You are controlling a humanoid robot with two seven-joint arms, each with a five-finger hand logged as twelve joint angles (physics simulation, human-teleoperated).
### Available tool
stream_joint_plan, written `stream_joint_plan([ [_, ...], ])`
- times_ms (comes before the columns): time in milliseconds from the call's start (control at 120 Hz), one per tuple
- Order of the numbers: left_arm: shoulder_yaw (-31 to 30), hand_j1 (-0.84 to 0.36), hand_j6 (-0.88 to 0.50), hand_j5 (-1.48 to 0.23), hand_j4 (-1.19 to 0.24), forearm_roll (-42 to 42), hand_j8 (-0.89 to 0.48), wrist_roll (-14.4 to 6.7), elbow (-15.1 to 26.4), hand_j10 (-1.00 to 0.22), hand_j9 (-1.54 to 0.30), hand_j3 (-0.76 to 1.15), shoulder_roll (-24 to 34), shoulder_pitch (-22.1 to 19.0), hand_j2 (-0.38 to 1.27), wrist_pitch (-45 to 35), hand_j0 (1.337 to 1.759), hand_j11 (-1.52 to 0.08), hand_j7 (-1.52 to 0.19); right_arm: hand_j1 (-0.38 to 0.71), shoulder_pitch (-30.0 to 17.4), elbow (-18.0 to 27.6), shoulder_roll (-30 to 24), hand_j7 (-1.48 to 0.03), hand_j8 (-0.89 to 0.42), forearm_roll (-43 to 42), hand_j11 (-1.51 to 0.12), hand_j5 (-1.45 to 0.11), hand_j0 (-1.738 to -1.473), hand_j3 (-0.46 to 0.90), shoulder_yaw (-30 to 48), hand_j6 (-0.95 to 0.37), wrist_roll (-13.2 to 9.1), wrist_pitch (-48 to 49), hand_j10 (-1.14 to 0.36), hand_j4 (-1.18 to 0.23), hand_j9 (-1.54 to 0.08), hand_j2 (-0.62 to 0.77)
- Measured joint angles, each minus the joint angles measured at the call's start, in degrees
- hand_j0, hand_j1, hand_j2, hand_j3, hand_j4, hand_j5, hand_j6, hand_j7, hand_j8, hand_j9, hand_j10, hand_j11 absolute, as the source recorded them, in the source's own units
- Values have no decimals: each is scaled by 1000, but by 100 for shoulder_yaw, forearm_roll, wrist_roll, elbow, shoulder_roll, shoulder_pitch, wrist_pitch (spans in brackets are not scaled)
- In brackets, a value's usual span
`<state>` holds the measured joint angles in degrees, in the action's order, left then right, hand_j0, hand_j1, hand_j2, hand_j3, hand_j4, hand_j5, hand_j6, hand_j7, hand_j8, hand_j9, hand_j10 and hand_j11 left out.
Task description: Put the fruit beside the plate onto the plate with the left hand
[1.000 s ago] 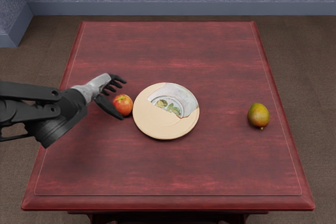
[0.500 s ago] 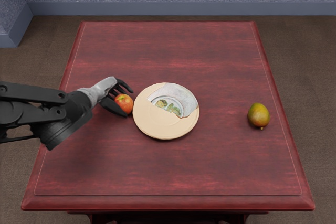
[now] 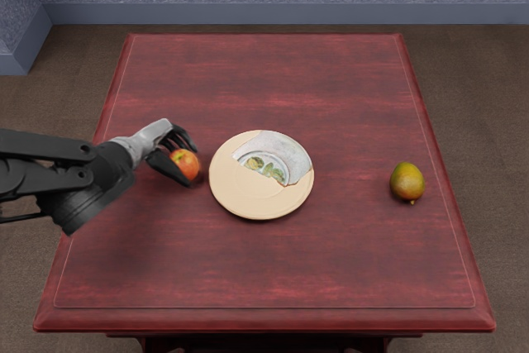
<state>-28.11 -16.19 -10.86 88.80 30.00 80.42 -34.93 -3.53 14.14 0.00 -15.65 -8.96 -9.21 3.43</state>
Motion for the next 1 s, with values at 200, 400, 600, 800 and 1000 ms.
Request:
stream_joint_plan([
  [200, 10, -252, -466, -899, -670, 14, -417, -6, 18, -669, -898, 0, 135, 265, 364, -4, 1655, -897, -897, -324, 1, 1, 0, -26, -20, 0, -26, -26, -1658, 0, 1, -20, 2, 0, -20, -20, -26, -4],
  [400, 34, -269, -442, -906, -669, 18, -411, -3, 24, -672, -898, 0, 86, 534, 385, -1, 1656, -898, -896, -324, 0, 0, 0, -26, -20, 0, -26, -26, -1658, 0, 0, -20, 1, 0, -20, -20, -26, -4],
  [600, 29, -290, -420, -907, -660, 27, -394, -3, 13, -667, -891, 0, -370, 720, 396, 0, 1656, -891, -891, -324, 1, 0, 0, -26, -20, 0, -26, -26, -1658, 0, -1, -20, 0, 0, -20, -20, -26, -4],
  [800, 9, -333, -426, -914, -653, 72, -418, -3, -10, -669, -884, 0, -844, 854, 525, 3, 1657, -884, -891, -324, 0, 1, 0, -26, -20, 0, -26, -26, -1658, 0, 0, -20, 1, 0, -20, -20, -26, -4],
  [1000, -1, -335, -433, -912, -653, 99, -424, -4, -27, -668, -883, 0, -1158, 964, 528, 2, 1658, -884, -891, -324, 0, 1, 0, -26, -20, 0, -26, -26, -1658, 0, 0, -20, 0, 0, -20, -20, -26, -4],
])
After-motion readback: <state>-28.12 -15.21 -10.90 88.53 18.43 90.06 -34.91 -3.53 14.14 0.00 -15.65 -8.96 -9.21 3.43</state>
